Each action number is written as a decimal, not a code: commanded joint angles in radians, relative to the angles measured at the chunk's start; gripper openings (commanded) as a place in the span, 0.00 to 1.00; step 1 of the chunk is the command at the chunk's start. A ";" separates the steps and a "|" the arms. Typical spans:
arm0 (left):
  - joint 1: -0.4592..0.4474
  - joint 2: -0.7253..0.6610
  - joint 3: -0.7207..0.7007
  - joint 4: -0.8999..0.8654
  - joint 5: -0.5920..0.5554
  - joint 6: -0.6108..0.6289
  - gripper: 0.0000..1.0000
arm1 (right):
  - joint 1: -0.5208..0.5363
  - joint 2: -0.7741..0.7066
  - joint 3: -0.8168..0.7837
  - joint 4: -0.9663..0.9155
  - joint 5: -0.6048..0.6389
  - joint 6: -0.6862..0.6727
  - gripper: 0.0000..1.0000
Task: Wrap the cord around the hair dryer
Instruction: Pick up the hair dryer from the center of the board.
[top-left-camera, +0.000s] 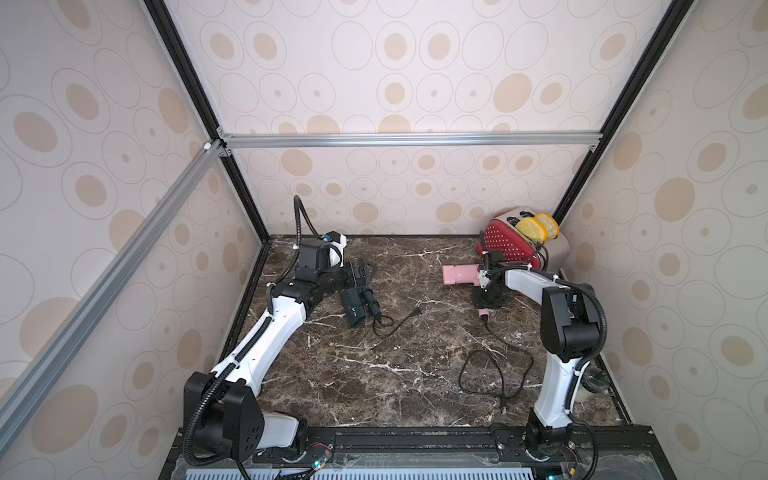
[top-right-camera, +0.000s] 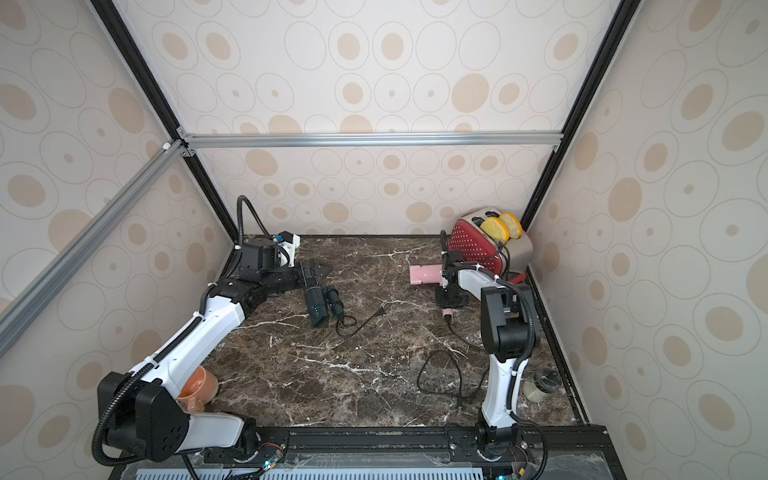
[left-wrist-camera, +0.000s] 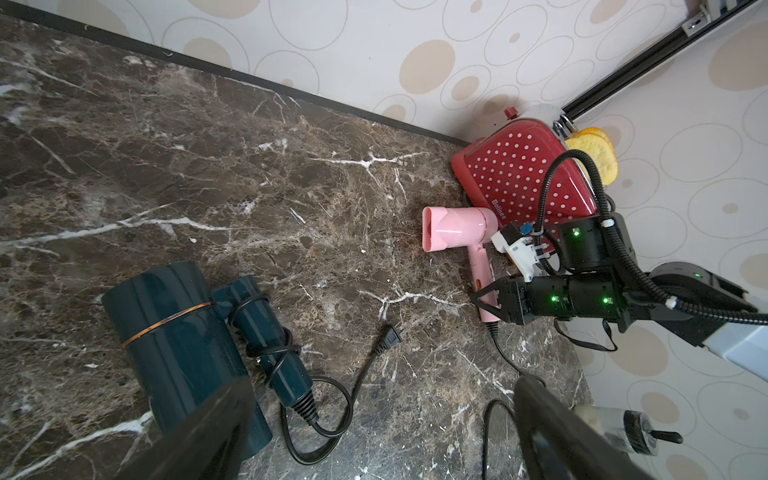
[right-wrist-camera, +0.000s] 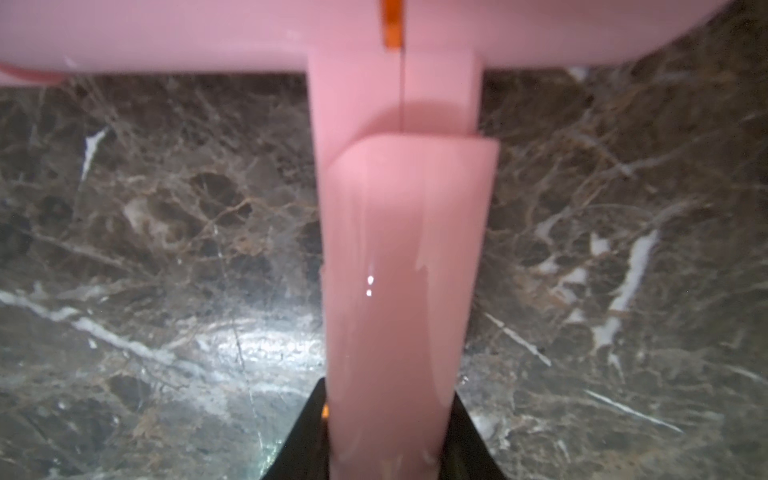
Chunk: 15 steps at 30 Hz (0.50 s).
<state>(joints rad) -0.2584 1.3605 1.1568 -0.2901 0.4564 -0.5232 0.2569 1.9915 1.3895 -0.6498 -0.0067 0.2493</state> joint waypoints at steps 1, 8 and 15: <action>-0.004 0.023 0.091 -0.040 0.045 0.054 0.99 | 0.076 -0.073 0.007 -0.071 0.060 -0.088 0.00; 0.009 0.147 0.298 -0.177 0.241 0.215 0.99 | 0.194 -0.247 0.069 -0.106 0.161 -0.238 0.00; 0.049 0.242 0.429 -0.114 0.536 0.210 0.99 | 0.277 -0.431 0.066 -0.076 0.094 -0.465 0.00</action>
<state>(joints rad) -0.2241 1.5845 1.5200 -0.4049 0.8116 -0.3519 0.5034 1.6226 1.4364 -0.7425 0.1104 -0.0738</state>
